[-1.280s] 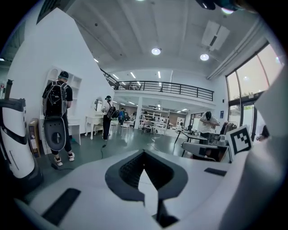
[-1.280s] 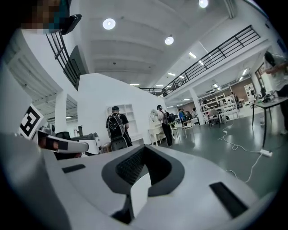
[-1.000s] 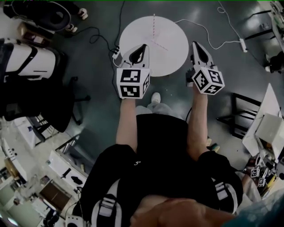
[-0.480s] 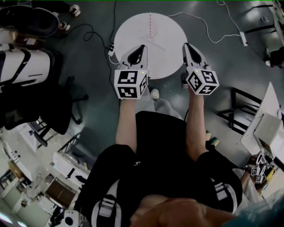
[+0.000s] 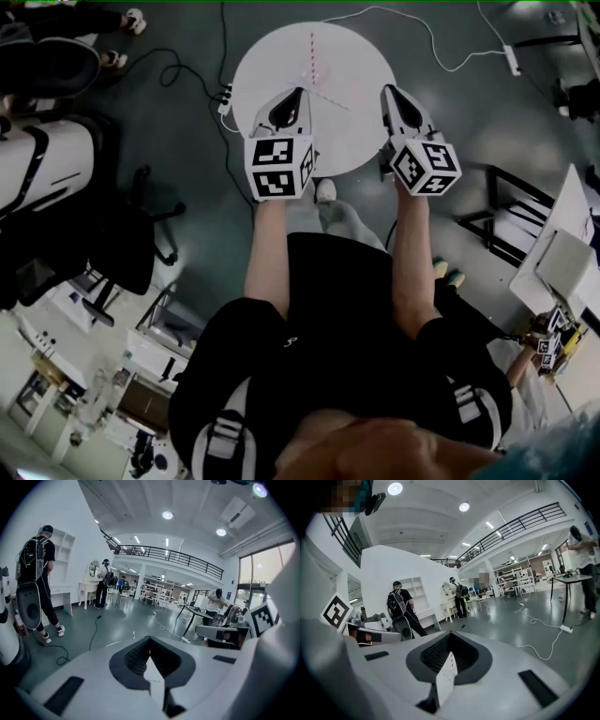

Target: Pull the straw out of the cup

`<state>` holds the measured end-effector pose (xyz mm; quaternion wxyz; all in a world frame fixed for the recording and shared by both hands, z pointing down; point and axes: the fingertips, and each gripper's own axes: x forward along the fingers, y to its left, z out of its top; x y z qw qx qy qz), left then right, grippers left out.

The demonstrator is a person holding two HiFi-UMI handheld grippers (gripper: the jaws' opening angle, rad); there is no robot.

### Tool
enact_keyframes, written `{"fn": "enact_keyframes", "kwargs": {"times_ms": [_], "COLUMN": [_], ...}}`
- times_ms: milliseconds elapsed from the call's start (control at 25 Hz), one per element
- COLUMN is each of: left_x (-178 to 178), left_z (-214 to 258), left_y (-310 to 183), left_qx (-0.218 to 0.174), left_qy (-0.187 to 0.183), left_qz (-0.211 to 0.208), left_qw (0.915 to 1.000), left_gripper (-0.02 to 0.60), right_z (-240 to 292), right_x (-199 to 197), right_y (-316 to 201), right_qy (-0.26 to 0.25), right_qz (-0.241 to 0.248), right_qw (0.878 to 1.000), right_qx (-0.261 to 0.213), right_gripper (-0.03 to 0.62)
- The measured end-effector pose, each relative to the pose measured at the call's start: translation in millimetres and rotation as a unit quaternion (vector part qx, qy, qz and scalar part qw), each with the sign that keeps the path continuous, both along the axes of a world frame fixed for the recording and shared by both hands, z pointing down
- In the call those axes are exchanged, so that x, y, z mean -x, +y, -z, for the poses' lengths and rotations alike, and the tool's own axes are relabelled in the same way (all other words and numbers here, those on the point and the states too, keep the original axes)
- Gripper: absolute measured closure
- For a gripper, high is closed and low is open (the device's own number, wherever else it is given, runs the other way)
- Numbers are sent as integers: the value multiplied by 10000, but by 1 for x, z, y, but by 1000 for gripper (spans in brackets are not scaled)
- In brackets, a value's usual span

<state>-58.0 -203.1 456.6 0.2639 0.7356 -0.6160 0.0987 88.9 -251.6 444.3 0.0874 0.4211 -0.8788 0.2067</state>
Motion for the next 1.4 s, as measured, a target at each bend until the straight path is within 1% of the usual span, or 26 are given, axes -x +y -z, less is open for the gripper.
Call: {"fn": "enact_keyframes", "kwargs": {"times_ms": [120, 240, 360, 440, 480, 560, 640, 880, 1160, 1280, 1400], "left_x": [8, 15, 18, 22, 26, 31, 34, 31, 21, 22, 19], "left_z": [-14, -31, -51, -66, -72, -83, -91, -117, -148, -152, -157], "left_y": [-17, -34, -49, -58, -62, -69, -75, -86, -99, -109, -122], "left_qx": [205, 318, 441, 553, 606, 698, 764, 1028, 1281, 1259, 1222], "left_qy": [112, 233, 446, 486, 516, 636, 697, 663, 648, 706, 564], "left_qz": [-63, -96, -84, -97, -119, -170, -213, -379, -345, -218, -314], "left_qw": [9997, 9992, 9980, 9972, 9968, 9954, 9944, 9918, 9890, 9893, 9904], "left_gripper": [580, 580, 580, 576, 563, 509, 499, 499, 498, 498, 499], "right_z": [-6, -17, -28, -30, -31, -34, -37, -50, -57, -61, -63], "right_x": [10, 19, 23, 27, 29, 31, 31, 31, 28, 24, 16], "right_y": [-13, -22, -28, -32, -34, -37, -38, -40, -45, -43, -43], "right_qy": [51, 140, 270, 353, 392, 453, 501, 580, 686, 738, 796], "right_qz": [-32, -42, -36, -43, -54, -89, -119, -230, -306, -361, -431], "right_qw": [9999, 9997, 9991, 9988, 9986, 9981, 9976, 9959, 9942, 9930, 9921], "right_qx": [83, 197, 315, 349, 361, 397, 452, 660, 764, 844, 871], "right_gripper": [579, 579, 579, 579, 579, 579, 579, 579, 579, 579, 579]}}
